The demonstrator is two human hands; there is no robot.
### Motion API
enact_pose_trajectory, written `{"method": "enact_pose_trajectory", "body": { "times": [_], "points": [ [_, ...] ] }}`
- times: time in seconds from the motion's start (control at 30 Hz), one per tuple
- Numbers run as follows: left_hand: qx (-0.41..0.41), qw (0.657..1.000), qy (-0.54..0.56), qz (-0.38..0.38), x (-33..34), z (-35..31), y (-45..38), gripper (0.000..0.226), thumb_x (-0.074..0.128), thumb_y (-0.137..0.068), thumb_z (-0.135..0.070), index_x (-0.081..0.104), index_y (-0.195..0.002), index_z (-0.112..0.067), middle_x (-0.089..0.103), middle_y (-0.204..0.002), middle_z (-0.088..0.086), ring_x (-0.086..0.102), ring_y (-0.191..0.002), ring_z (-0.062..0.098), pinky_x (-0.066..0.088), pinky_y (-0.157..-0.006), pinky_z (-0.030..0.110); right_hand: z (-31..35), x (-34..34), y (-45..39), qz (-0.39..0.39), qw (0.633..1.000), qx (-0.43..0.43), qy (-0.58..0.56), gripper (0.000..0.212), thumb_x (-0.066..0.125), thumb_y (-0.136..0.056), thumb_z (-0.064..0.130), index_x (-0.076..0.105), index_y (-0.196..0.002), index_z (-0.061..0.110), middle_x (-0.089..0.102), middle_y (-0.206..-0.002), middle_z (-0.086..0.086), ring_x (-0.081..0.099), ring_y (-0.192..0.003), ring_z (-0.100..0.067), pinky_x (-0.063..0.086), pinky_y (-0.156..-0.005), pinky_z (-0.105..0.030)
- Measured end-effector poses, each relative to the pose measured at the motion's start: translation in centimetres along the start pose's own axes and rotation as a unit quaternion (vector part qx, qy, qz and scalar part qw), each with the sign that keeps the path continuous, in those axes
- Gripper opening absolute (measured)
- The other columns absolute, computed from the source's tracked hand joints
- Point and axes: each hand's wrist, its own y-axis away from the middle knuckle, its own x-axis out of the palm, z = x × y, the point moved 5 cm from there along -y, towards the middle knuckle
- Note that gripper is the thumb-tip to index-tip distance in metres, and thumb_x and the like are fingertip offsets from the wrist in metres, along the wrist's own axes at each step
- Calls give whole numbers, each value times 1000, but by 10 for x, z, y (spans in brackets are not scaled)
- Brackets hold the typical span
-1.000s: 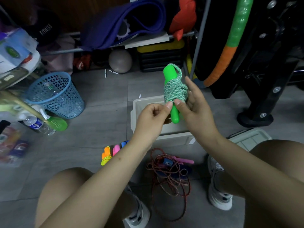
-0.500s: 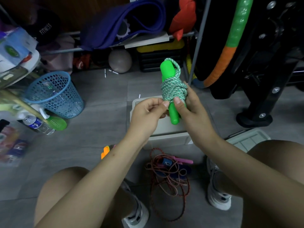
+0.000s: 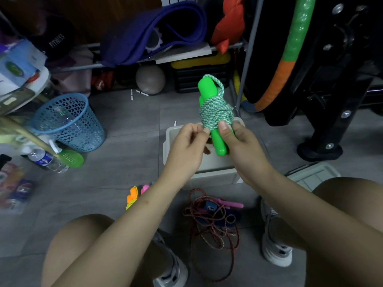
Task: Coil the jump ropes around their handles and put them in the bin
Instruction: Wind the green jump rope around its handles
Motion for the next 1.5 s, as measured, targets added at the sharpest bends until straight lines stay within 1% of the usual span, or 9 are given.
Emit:
{"method": "enact_pose_trajectory", "body": {
  "times": [0.17,0.27,0.37,0.67,0.83,0.97,1.13,1.3,1.5],
  "points": [
    [23,987,-158,13,-3,-3,-4,39,57,-92,-37,50,-63,-12,53,-59,6,46,-55,12,38,-58,29,-5,-2,5,-31,999,1,45,30,49,-87,46,62,-95,20,67,-91,-9,62,-87,-20,50,-83,-47],
    [51,989,-141,1,0,-10,-2,43,53,-96,-31,49,-55,-19,47,-49,-6,43,-51,10,37,-55,30,0,1,5,-27,999,4,22,30,48,-93,41,62,-86,16,63,-70,0,57,-68,-15,49,-66,-40],
    [68,994,-88,2,2,-14,-1,41,50,-98,-26,42,-59,-14,38,-57,6,36,-55,10,29,-55,29,0,5,3,-12,994,55,-89,34,42,-100,31,55,-74,13,47,-52,9,42,-49,-7,35,-48,-24],
    [81,992,-76,68,1,-5,-7,36,47,-90,-30,51,-56,-21,54,-55,-8,47,-59,7,39,-64,26,-3,1,1,10,952,169,-254,26,45,-97,27,56,-85,6,48,-75,-8,44,-48,-9,27,-38,-17],
    [76,994,-32,73,4,-4,-5,34,46,-90,-31,54,-59,-20,53,-57,-8,44,-59,9,38,-61,22,-1,2,2,40,949,169,-264,28,44,-97,28,56,-82,7,49,-68,-4,44,-51,-9,27,-39,-16],
    [26,999,-38,21,-1,2,-6,47,39,-101,-37,54,-59,-23,57,-57,-4,48,-58,15,38,-60,26,-6,0,0,50,967,165,-190,28,43,-98,33,59,-88,13,55,-66,3,44,-54,-7,34,-46,-19],
    [-77,996,-51,-21,-11,23,-11,29,46,-97,-44,56,-103,-16,62,-97,-2,63,-93,15,51,-69,30,-23,-1,1,45,957,215,-189,22,46,-97,30,61,-93,15,60,-69,6,50,-63,-7,42,-55,-20],
    [-147,980,133,-27,-8,34,2,25,61,-92,-20,56,-116,-14,69,-99,2,67,-90,16,55,-81,32,-36,16,11,107,966,202,-123,31,46,-97,20,53,-125,9,65,-115,-10,63,-102,-20,51,-88,-35],
    [-181,972,131,-72,-36,52,17,64,78,-73,-17,50,-129,-7,66,-114,13,64,-105,29,49,-96,45,-32,28,10,139,965,205,-85,33,47,-97,15,46,-129,20,62,-116,-8,63,-100,-25,49,-93,-43]
  ]
}}
